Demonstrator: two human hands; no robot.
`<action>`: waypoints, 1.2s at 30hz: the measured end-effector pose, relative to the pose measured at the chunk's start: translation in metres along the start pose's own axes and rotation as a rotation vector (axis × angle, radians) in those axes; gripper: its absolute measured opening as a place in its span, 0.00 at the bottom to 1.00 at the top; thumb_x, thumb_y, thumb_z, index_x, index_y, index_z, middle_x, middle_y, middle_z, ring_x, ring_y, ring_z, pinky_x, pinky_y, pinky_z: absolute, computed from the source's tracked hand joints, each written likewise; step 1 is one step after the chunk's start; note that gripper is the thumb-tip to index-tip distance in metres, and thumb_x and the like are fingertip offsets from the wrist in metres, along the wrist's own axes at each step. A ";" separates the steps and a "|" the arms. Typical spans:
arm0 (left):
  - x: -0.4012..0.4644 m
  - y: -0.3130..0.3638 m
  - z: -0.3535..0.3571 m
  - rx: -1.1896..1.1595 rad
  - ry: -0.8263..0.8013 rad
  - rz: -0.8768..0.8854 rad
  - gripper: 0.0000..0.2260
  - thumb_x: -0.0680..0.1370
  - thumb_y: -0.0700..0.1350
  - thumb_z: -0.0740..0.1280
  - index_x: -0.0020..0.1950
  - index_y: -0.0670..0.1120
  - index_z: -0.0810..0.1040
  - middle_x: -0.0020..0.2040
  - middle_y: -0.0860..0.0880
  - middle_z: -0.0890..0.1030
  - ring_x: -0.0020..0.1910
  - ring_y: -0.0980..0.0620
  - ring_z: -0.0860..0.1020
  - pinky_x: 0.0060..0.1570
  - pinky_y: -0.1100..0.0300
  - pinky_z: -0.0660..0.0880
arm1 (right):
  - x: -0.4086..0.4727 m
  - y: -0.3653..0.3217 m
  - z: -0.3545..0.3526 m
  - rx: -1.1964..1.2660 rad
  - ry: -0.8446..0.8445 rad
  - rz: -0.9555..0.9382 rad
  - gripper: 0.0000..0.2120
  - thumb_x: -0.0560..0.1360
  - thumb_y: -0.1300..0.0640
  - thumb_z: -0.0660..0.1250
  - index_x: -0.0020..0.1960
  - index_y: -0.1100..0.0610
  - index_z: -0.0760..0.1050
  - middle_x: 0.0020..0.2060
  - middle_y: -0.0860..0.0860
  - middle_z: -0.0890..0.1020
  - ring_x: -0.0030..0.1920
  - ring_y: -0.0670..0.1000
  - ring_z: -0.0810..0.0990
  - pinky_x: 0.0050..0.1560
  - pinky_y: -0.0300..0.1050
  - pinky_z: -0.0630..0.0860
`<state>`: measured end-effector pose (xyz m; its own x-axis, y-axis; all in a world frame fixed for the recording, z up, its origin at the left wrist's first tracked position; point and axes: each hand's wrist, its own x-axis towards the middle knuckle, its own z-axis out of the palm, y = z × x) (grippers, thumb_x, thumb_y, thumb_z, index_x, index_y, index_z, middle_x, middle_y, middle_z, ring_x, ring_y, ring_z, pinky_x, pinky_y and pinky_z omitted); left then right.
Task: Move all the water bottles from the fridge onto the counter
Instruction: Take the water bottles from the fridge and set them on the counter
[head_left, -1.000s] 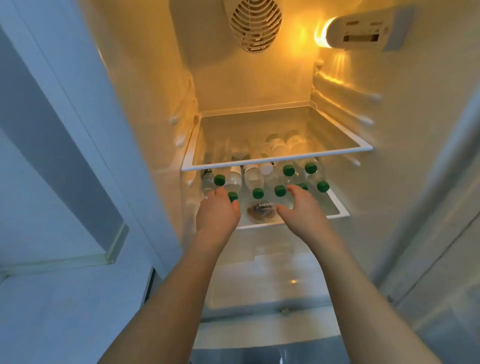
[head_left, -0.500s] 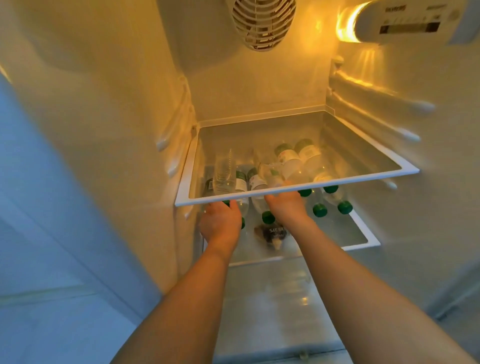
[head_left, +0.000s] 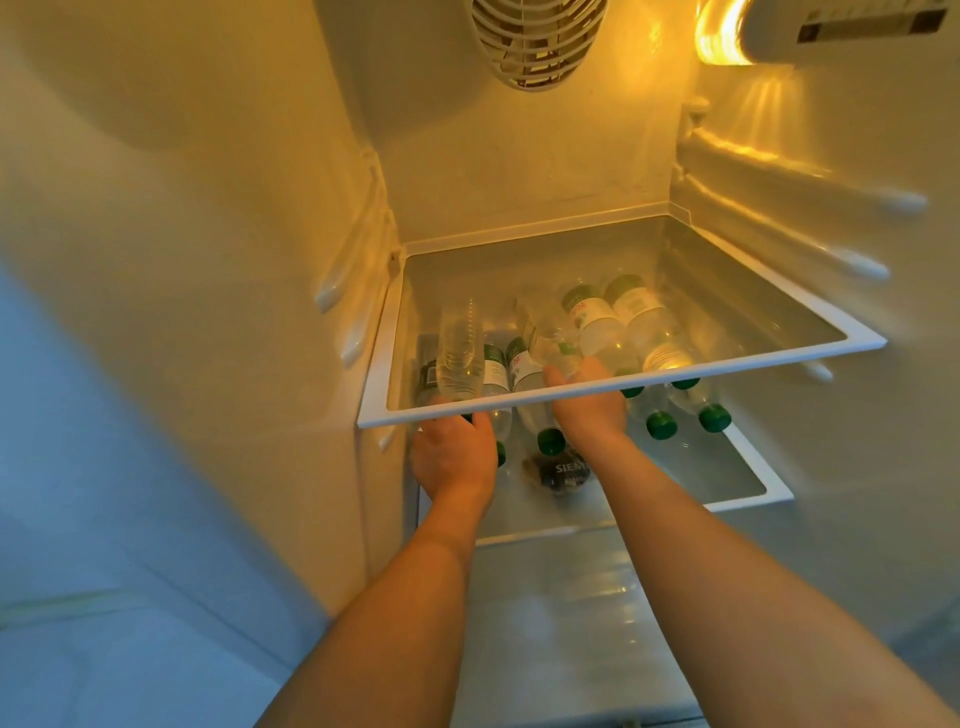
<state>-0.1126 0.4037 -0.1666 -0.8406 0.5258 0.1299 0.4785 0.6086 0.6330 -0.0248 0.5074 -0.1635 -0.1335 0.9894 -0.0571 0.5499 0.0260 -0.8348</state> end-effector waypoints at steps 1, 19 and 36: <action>-0.001 -0.002 0.000 -0.011 0.006 0.003 0.17 0.80 0.56 0.62 0.60 0.45 0.76 0.53 0.45 0.80 0.52 0.45 0.79 0.44 0.52 0.76 | -0.002 0.002 -0.001 -0.025 -0.008 -0.017 0.14 0.81 0.47 0.60 0.45 0.56 0.74 0.42 0.55 0.78 0.42 0.55 0.77 0.41 0.48 0.73; -0.079 -0.019 -0.017 -0.776 -0.021 -0.262 0.15 0.79 0.55 0.60 0.46 0.44 0.77 0.41 0.46 0.80 0.40 0.46 0.80 0.34 0.57 0.75 | -0.116 0.047 -0.022 0.614 0.231 0.073 0.10 0.74 0.48 0.67 0.47 0.55 0.77 0.37 0.52 0.83 0.39 0.53 0.83 0.41 0.49 0.81; -0.204 -0.026 -0.112 -0.939 0.102 -0.292 0.09 0.78 0.52 0.61 0.41 0.52 0.76 0.36 0.45 0.83 0.36 0.49 0.83 0.42 0.53 0.82 | -0.240 0.073 -0.089 0.666 0.228 0.056 0.13 0.74 0.50 0.66 0.51 0.58 0.78 0.38 0.52 0.84 0.36 0.49 0.84 0.44 0.52 0.84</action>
<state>0.0186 0.2142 -0.1243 -0.9325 0.3496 -0.0908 -0.1099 -0.0351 0.9933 0.1204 0.2842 -0.1620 0.0962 0.9939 -0.0547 -0.0808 -0.0470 -0.9956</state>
